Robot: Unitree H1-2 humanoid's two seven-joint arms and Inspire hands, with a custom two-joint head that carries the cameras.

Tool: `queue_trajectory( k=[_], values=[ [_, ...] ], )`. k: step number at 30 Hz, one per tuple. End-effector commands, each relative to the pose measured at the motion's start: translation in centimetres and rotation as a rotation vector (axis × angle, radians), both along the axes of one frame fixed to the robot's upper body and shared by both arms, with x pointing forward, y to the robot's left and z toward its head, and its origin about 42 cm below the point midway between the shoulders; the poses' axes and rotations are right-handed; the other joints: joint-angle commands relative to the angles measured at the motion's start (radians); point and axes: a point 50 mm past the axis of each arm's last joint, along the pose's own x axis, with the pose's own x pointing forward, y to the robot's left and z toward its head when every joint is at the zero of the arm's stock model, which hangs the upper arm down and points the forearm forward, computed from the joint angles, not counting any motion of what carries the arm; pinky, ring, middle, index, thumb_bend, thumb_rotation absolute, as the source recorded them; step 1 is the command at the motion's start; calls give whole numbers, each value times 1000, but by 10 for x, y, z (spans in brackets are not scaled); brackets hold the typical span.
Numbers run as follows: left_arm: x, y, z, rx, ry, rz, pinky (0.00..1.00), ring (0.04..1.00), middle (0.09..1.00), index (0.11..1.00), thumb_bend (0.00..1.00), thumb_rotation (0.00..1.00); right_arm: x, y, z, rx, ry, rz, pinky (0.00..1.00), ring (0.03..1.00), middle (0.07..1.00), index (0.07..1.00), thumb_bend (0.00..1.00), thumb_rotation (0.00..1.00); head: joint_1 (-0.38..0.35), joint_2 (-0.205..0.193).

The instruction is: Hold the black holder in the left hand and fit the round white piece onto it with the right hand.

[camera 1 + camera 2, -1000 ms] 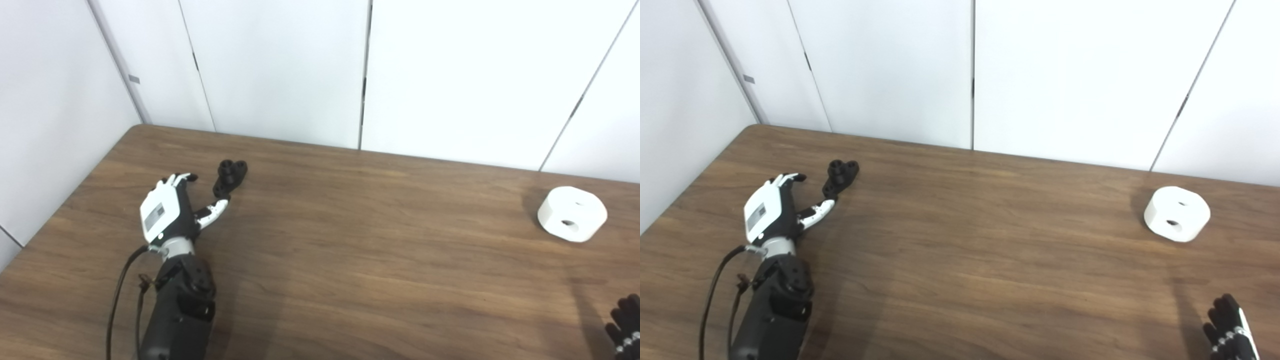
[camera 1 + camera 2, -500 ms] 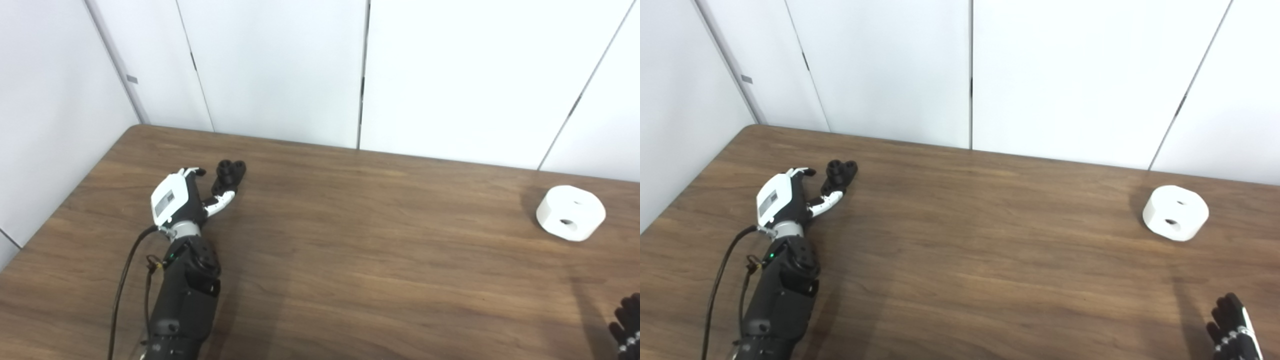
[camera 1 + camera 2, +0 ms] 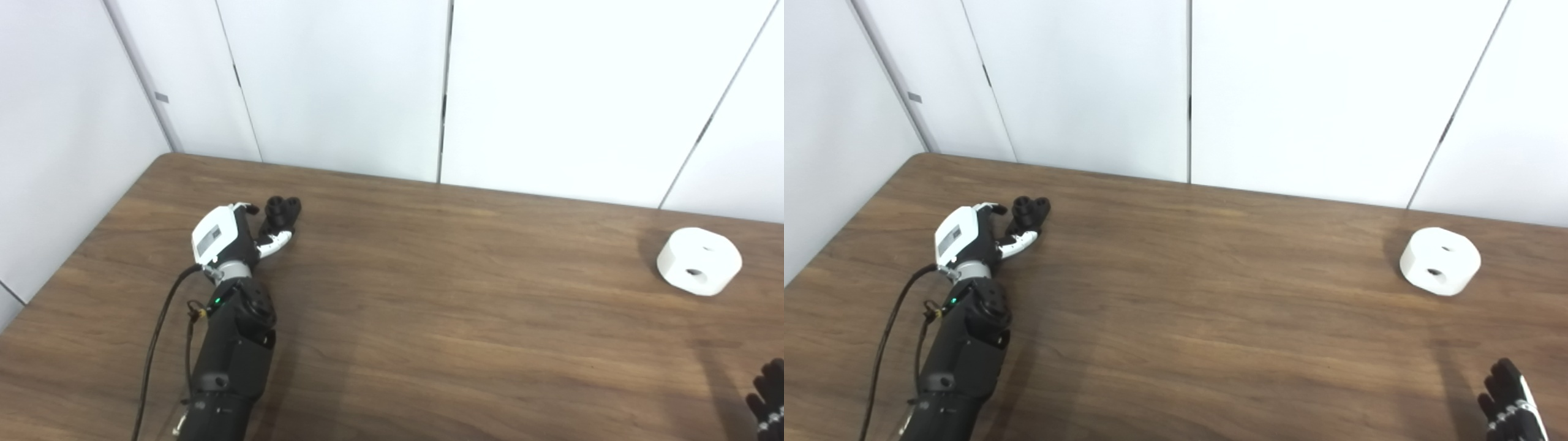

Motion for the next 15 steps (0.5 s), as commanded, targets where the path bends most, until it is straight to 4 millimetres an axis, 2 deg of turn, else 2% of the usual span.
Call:
queue_trajectory(
  k=[1,8,15],
  values=[
    [14,7,25,62,-60,1,952,958,905,751,763,366,-5,8,-17,38,62,-3,1000,1000,989,957,659,973,1,2],
    [15,10,20,116,-14,-4,967,967,910,748,772,355,-5,8,-15,41,69,-8,1000,1000,984,961,685,978,2,5],
    [13,13,18,150,20,-10,966,965,904,703,766,355,-5,7,-15,40,74,-6,1000,1000,985,967,693,980,-1,6]
  ],
)
